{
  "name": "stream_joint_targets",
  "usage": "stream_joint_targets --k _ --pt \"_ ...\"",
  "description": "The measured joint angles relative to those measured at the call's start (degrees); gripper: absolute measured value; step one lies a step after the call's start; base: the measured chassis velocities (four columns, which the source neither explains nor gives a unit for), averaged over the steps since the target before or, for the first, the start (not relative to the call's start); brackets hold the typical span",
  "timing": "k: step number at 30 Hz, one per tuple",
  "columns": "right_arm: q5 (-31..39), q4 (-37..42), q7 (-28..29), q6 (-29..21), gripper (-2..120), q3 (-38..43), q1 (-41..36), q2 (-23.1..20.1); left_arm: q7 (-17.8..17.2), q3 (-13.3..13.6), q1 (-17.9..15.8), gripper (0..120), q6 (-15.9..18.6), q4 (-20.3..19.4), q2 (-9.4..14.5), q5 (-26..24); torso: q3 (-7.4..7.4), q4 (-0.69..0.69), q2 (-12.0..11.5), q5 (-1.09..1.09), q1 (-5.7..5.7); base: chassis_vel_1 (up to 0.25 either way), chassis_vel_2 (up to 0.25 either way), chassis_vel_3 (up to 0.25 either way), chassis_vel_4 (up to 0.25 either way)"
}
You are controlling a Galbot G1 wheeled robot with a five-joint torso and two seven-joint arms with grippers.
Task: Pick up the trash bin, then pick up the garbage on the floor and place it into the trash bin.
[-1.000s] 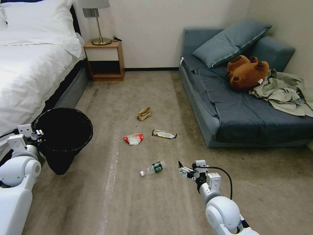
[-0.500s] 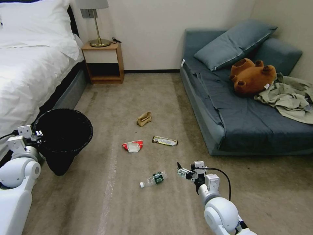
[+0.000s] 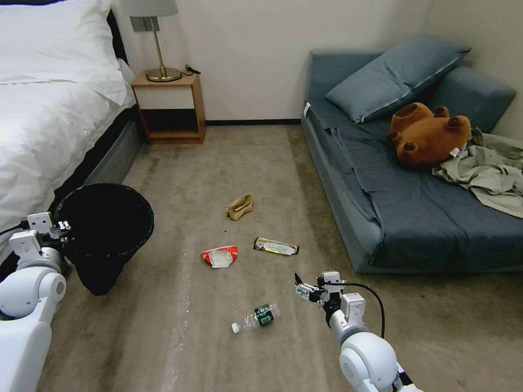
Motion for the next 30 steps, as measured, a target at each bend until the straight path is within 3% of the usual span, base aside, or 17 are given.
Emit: stream_joint_targets --k 20,30 --pt "-1.2 -2.1 -0.1 -0.2 100 -3.0 1.3 0.3 1.1 -1.1 1.0 4 -1.0 0.7 0.4 -0.1 0.0 0.0 0.0 -0.01 0.0 -0.105 0.106 0.108 -0.106" --pt "-2.5 -3.9 -1.2 -0.1 100 -5.9 3.4 -0.6 1.2 -1.4 1.5 3 -1.3 0.7 -0.7 0.3 0.0 0.0 0.0 -0.01 0.0 -0.101 0.097 0.105 -0.11"
